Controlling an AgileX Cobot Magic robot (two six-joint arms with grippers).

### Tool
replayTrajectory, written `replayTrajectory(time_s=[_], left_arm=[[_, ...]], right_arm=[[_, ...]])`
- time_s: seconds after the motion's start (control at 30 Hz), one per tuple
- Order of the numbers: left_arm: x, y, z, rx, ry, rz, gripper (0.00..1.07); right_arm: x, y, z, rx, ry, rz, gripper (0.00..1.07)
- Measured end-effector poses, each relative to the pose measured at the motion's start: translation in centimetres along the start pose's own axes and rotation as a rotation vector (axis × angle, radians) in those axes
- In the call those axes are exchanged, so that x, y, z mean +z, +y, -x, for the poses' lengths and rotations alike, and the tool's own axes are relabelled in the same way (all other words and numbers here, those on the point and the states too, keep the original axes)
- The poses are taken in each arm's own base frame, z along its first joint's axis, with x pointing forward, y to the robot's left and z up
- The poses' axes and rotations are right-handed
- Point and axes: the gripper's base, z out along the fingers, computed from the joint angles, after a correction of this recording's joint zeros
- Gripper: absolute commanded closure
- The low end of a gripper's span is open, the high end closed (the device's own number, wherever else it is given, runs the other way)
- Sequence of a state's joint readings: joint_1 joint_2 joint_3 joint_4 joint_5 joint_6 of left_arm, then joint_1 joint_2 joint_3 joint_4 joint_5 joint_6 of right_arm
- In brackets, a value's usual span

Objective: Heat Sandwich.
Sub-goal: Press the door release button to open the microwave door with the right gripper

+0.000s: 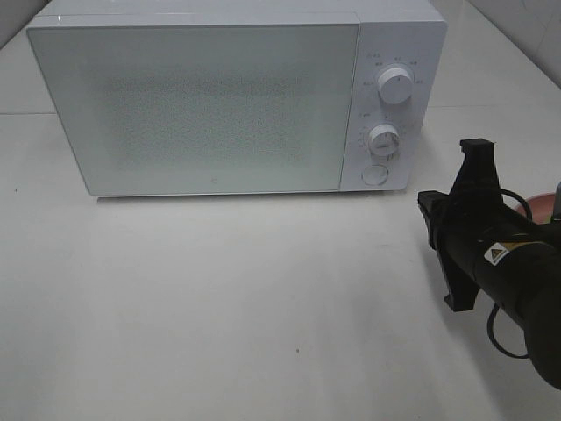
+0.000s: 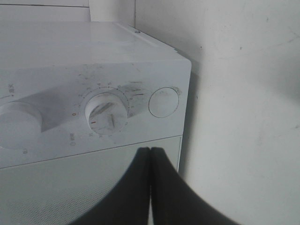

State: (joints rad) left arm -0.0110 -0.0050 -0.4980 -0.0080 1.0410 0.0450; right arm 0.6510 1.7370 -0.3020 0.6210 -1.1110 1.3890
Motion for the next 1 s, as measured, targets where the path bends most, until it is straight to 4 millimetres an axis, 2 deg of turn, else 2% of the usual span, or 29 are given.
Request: replayTrajectory(time_s=[0.2, 0.37, 0.5, 1.0], left_arm=[[0.0, 0.0, 0.0, 0.000, 0.000, 0.000, 0.02], [0.0, 0.0, 0.0, 0.000, 0.000, 0.000, 0.02], [0.0, 0.0, 0.0, 0.000, 0.000, 0.000, 0.02], [0.0, 0.0, 0.0, 0.000, 0.000, 0.000, 0.02]], right_arm=[[0.3, 0.1, -0.1, 0.003, 0.000, -0.001, 1.07], [1.9, -0.1, -0.5, 0.007, 0.015, -0.011, 1.07], [3.9, -0.7, -0.8, 0.033, 0.030, -0.034, 1.07], [7.5, -0.7, -2.4, 0.061, 0.048, -0.046, 1.07]])
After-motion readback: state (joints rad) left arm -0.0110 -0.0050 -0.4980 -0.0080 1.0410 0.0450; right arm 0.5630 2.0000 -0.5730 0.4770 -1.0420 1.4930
